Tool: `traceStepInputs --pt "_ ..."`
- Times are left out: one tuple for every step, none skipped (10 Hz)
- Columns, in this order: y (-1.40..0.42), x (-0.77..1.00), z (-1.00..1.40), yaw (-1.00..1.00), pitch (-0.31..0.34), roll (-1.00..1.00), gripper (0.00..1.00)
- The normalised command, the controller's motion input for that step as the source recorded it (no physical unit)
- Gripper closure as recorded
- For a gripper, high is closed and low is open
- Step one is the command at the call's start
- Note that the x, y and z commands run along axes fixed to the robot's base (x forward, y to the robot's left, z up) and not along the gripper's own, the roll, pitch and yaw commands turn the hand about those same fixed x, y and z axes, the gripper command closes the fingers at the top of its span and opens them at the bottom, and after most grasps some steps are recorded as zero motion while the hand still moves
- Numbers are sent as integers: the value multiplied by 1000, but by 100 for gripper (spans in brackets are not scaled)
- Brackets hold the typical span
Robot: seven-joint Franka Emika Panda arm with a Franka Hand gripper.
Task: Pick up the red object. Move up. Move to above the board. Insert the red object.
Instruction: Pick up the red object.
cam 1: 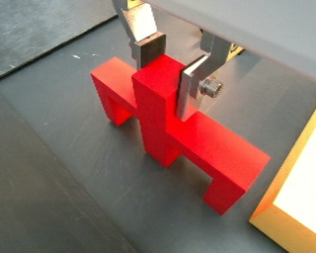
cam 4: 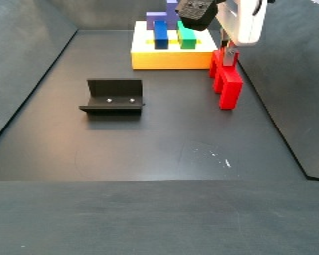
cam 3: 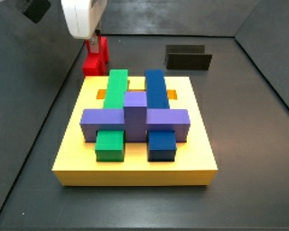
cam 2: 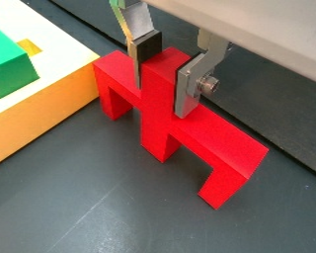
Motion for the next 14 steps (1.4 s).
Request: traceStepInputs --pt "0 0 0 0 0 0 100" --pt "0 0 0 0 0 0 100" --pt "0 0 0 0 0 0 100" --pt "0 0 0 0 0 0 100" --pt "0 0 0 0 0 0 100" --pt "0 0 0 0 0 0 100" --pt "0 0 0 0 0 0 100" --pt "0 0 0 0 0 0 100" --pt "0 0 0 0 0 0 100" --pt "0 0 0 0 0 0 100" --pt "0 0 0 0 0 0 100" --pt "0 0 0 0 0 0 100" --pt "0 0 0 0 0 0 100" --pt "0 0 0 0 0 0 100"
